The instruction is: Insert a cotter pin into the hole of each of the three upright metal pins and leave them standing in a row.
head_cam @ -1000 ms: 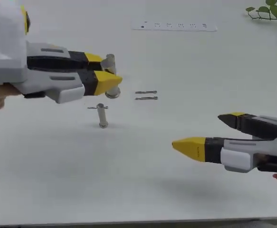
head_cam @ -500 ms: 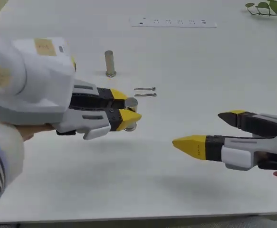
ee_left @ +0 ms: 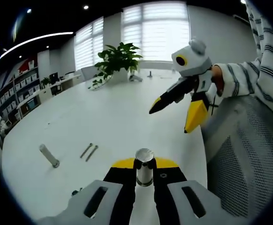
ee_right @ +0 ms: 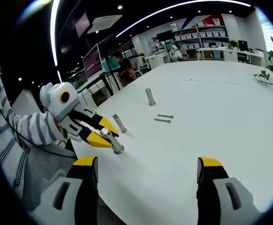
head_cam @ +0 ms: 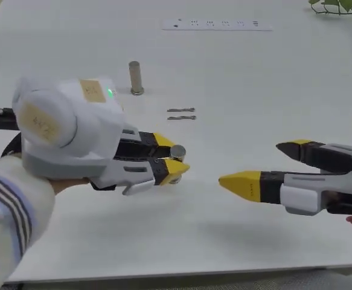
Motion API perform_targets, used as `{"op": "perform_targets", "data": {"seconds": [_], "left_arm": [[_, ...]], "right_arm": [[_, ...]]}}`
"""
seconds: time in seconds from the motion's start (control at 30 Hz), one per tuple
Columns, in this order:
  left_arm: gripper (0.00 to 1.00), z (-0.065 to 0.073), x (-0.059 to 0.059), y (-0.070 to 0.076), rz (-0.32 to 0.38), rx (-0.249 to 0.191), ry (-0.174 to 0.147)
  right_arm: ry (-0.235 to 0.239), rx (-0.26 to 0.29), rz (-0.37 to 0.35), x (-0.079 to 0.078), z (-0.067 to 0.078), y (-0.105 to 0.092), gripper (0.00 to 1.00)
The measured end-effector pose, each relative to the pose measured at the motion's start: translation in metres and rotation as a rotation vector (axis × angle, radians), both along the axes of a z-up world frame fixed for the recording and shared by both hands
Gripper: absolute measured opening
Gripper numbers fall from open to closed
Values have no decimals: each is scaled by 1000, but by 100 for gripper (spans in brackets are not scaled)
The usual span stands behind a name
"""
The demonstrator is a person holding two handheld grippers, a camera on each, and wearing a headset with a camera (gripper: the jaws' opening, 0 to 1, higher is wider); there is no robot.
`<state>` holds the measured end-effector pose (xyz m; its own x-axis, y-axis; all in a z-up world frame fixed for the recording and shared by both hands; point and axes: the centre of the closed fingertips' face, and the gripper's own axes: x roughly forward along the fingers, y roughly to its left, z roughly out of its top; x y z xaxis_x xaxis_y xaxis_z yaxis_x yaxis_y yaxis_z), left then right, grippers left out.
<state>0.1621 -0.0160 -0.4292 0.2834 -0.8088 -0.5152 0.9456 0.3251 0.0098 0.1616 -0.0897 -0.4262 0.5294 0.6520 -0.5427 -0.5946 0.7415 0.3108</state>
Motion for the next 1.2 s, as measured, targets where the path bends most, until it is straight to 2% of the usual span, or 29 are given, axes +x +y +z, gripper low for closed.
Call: {"op": "perform_targets", "data": {"seconds": [0.13,0.3,0.43,0.73,0.93,1.2], "left_arm": [[9,-7,0,-1,-5,16,-2],[9,-10,1,-3,-7,14,0],[9,-13,1,-4,0,9,19],[9,-20,-1,-4,-11,18,21],[9,-23,-2,-4,-10,28,30],[9,-25,-1,-3,-20,32,23]], "right_arm": [[3,1,1,-1,-1,1,86],[5,22,-4,-1,1,4,88],[-3,16,-1,-2,1,5,89],[-14,21,-1,-2,1,7,93],[2,18,9,-3,-2,9,94],[0,15,16,-3,-2,9,94]]}}
